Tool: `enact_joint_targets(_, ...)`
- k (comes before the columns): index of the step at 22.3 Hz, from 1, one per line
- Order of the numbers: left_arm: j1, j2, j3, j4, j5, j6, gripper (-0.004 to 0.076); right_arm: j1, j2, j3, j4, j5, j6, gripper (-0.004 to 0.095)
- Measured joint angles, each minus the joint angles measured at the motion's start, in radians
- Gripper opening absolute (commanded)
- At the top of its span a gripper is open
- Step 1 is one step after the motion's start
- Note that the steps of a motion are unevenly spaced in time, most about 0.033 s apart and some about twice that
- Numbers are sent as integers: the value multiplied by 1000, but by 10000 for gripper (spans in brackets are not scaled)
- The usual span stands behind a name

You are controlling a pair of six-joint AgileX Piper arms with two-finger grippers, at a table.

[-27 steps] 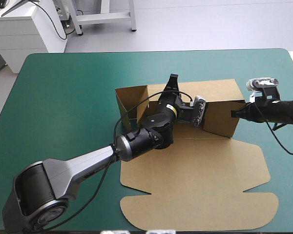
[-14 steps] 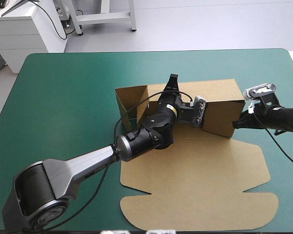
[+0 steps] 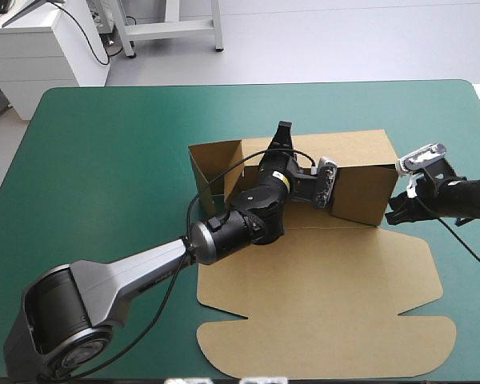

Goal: Fold the box

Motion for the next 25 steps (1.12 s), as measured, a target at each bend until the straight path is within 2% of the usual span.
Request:
enact_joint_targets(4,0,0,0,1,0,0,-8,1,0,0,5,33,-21,381)
enact_joint_targets(8,0,0,0,1,0,0,-8,1,0,0,7,21,-39,379)
enact_joint_targets(10,0,0,0,1,0,0,-8,1,0,0,56,-4,-60,379)
enact_joint_targets(13,0,0,0,1,0,0,-8,1,27,0,214,-5,-190,375)
enact_joint_targets(15,0,0,0,2,-1,0,-8,1,50,0,275,-17,-224,316)
enact_joint_targets(17,0,0,0,2,-1,0,-8,1,64,0,315,-29,-231,44)
enact_joint_targets(18,0,0,0,2,-1,0,-8,0,69,0,323,-34,-232,-14)
enact_joint_targets(25,0,2,0,3,-7,-4,-8,20,70,0,325,-89,-187,2)
